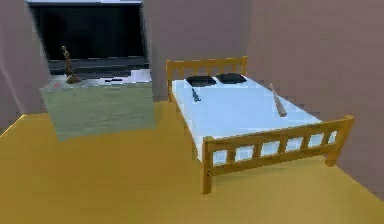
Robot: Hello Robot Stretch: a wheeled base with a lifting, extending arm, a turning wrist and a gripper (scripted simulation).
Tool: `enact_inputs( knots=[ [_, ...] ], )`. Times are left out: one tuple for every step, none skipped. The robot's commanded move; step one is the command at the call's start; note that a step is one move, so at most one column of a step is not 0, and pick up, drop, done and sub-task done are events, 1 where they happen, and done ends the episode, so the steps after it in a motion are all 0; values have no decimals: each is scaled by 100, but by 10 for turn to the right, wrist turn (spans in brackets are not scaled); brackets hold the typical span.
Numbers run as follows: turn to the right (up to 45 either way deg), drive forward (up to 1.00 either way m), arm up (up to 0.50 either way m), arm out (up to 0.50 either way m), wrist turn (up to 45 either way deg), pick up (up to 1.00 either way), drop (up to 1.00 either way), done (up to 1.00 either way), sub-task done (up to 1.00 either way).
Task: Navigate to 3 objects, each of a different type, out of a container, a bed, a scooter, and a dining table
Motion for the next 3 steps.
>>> enact_inputs(
  knots=[
    [-60,0,0,0,0,0,0,0,0],
    [0,35,0,0,0,0,0,0,0],
    [180,0,0,0,0,0,0,0,0]
  ],
)
